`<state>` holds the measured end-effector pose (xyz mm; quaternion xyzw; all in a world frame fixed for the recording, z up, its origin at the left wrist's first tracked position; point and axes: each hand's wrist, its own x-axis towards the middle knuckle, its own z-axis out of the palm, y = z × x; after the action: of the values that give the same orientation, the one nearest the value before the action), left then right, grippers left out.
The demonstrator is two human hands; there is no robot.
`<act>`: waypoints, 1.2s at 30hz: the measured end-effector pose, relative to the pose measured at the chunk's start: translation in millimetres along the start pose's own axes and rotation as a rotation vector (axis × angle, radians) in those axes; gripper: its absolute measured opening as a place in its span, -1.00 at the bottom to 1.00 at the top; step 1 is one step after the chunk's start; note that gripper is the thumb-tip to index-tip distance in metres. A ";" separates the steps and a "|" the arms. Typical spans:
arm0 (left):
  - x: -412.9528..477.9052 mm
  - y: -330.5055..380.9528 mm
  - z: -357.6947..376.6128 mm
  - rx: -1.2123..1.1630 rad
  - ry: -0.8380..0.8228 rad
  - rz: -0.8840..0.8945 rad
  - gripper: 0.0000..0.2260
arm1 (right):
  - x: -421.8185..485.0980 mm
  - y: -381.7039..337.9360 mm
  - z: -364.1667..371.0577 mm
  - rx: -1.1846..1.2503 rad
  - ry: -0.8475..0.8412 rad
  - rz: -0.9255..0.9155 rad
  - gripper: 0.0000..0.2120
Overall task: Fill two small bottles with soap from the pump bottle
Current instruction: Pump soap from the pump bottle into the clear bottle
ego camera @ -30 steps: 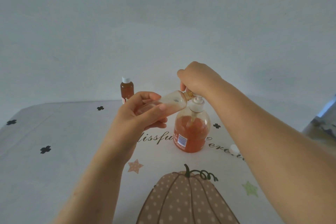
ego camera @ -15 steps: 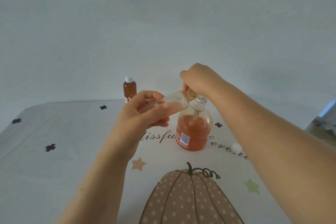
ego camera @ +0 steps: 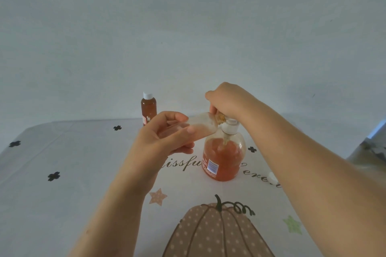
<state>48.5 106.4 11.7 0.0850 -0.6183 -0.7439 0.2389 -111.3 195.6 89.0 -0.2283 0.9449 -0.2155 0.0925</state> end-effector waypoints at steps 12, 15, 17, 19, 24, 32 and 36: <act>-1.4 2.9 3.2 -0.026 -0.005 0.023 -0.77 | -1.7 0.1 -7.1 -0.022 0.092 -0.064 -0.64; -2.0 3.5 3.8 -0.022 -0.004 0.028 -0.74 | -4.8 -2.2 -10.3 -0.076 0.073 -0.065 -0.64; -1.7 3.2 3.3 -0.021 -0.003 0.029 -0.74 | -5.3 -3.2 -9.8 -0.088 0.052 -0.064 -0.63; -1.4 2.8 3.1 -0.023 -0.003 0.027 -0.74 | -4.2 -3.1 -8.8 -0.083 0.052 -0.065 -0.63; -1.2 1.8 2.7 -0.020 -0.009 0.015 -0.74 | 0.5 1.6 -3.1 -0.042 0.037 -0.047 -0.61; -0.2 0.6 0.5 -0.012 -0.024 0.004 -0.71 | 4.7 4.3 2.5 -0.015 0.014 -0.051 -0.60; -0.1 0.9 0.1 -0.016 -0.017 0.010 -0.70 | 1.7 3.3 0.4 -0.039 0.034 -0.084 -0.60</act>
<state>48.8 106.5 12.6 0.0736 -0.6147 -0.7484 0.2382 -114.1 197.3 87.0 -0.2659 0.9399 -0.2046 0.0625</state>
